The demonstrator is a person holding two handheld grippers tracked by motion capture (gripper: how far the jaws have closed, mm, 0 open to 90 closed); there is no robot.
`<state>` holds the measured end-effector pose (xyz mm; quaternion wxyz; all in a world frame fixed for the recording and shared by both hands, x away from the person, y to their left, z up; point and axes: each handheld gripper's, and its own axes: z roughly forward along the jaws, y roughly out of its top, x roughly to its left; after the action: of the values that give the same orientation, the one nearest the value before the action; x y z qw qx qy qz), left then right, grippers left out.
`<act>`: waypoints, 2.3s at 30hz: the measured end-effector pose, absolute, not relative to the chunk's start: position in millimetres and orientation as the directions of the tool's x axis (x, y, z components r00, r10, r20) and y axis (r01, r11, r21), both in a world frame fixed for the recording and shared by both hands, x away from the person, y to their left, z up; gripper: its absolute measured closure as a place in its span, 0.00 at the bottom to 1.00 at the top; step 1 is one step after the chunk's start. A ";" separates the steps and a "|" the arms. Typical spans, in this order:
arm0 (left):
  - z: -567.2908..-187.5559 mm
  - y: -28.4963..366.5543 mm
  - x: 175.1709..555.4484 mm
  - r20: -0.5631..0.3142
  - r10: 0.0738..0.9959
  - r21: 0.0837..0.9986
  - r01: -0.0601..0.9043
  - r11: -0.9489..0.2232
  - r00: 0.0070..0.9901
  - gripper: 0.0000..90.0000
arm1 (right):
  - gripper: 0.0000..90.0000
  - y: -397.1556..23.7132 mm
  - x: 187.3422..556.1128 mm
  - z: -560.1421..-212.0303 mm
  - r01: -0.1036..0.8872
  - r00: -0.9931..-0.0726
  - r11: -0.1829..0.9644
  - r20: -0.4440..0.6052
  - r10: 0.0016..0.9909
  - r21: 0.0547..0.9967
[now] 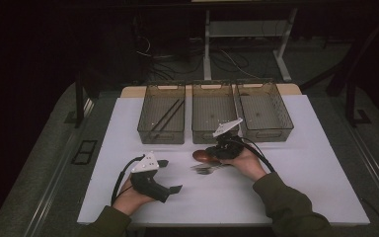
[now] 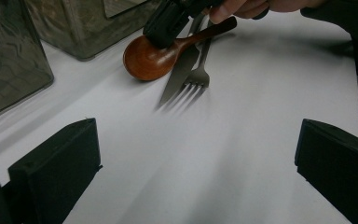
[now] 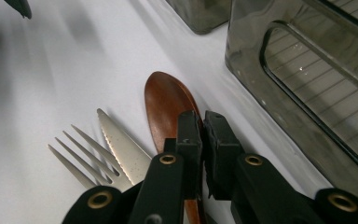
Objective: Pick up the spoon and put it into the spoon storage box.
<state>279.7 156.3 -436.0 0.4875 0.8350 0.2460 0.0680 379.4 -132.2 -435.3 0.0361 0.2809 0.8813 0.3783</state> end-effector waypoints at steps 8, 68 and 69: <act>-435.4 156.5 279.3 -0.128 0.476 0.851 0.343 -0.398 0.870 0.00 | 0.94 -133.0 377.8 -432.2 0.469 -0.839 0.554 0.151 0.523 0.688; -432.8 157.4 279.0 -0.132 0.459 0.861 0.331 -0.386 0.879 0.00 | 0.94 -133.5 482.1 -339.5 0.531 -0.689 0.390 0.115 0.716 0.752; -433.0 157.0 278.9 -0.135 0.459 0.863 0.332 -0.381 0.878 0.00 | 0.94 -132.8 484.5 -341.3 0.532 -0.683 0.392 0.106 0.723 0.750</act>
<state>278.9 157.0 -433.0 0.5023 0.8287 0.2386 0.0632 484.5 -132.8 -341.3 0.1196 0.3799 0.8258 0.3993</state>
